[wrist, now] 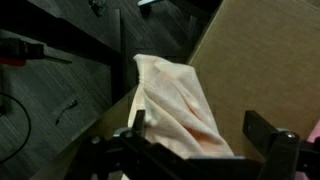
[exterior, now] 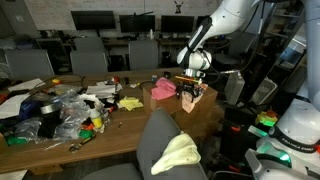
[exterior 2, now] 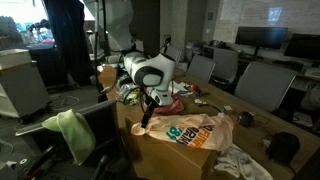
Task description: Pick up the clothes from the box and put them on the headrest of the chair
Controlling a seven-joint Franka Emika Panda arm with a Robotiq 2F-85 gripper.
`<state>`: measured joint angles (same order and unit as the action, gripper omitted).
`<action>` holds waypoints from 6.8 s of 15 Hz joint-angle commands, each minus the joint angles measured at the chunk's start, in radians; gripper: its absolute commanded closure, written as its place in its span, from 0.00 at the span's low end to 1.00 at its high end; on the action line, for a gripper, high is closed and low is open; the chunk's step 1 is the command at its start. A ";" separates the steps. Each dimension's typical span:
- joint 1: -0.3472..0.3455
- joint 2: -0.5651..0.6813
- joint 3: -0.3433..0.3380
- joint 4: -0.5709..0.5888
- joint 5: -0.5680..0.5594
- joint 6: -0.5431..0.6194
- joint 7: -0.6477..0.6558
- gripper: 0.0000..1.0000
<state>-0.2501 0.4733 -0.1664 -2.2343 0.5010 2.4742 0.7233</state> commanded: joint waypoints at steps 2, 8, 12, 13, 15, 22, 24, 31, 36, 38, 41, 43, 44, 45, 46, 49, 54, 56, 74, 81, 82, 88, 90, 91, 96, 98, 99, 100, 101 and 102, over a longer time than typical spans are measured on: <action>0.012 0.017 -0.003 0.003 0.011 -0.010 -0.028 0.00; 0.088 0.036 -0.028 -0.003 -0.049 0.084 0.029 0.00; 0.122 0.046 -0.051 -0.012 -0.089 0.121 0.061 0.00; 0.128 0.049 -0.057 -0.013 -0.099 0.127 0.069 0.00; 0.133 0.050 -0.063 -0.016 -0.112 0.133 0.076 0.00; 0.135 0.039 -0.059 -0.023 -0.122 0.138 0.079 0.48; 0.136 0.031 -0.058 -0.028 -0.121 0.139 0.078 0.64; 0.142 -0.022 -0.052 -0.072 -0.114 0.147 0.073 0.98; 0.172 -0.134 -0.053 -0.171 -0.126 0.188 0.071 0.97; 0.179 -0.195 -0.046 -0.212 -0.126 0.195 0.061 0.97; 0.185 -0.300 -0.024 -0.274 -0.123 0.190 0.040 0.97; 0.193 -0.363 -0.010 -0.307 -0.132 0.184 0.038 0.97; 0.196 -0.397 -0.002 -0.325 -0.139 0.184 0.036 0.97; 0.195 -0.426 0.008 -0.338 -0.142 0.181 0.032 0.97; 0.195 -0.456 0.018 -0.353 -0.146 0.179 0.032 0.97; 0.191 -0.537 0.049 -0.392 -0.138 0.178 0.020 0.97; 0.190 -0.686 0.089 -0.456 -0.130 0.171 -0.018 0.97; 0.190 -0.751 0.109 -0.474 -0.147 0.153 -0.028 0.97; 0.192 -1.281 0.350 -0.422 -0.281 -0.099 -0.007 0.97; 0.207 -1.334 0.366 -0.415 -0.274 -0.140 -0.039 0.97; 0.209 -1.335 0.372 -0.412 -0.275 -0.145 -0.042 0.97; 0.267 -1.286 0.428 -0.353 -0.279 -0.230 -0.080 0.97; 0.286 -1.248 0.466 -0.321 -0.283 -0.263 -0.083 0.97; 0.296 -1.222 0.492 -0.302 -0.288 -0.277 -0.079 0.97; 0.320 -1.042 0.615 -0.199 -0.349 -0.315 -0.065 0.97; 0.318 -0.956 0.653 -0.152 -0.400 -0.326 -0.051 0.97; 0.317 -0.916 0.665 -0.132 -0.429 -0.329 -0.044 0.97; 0.318 -0.877 0.671 -0.110 -0.458 -0.334 -0.035 0.97; 0.324 -0.844 0.671 -0.091 -0.482 -0.342 -0.032 0.97; 0.328 -0.810 0.667 -0.071 -0.503 -0.348 -0.029 0.97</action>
<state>0.0681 -0.4635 0.5048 -2.4130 0.0713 2.1707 0.6667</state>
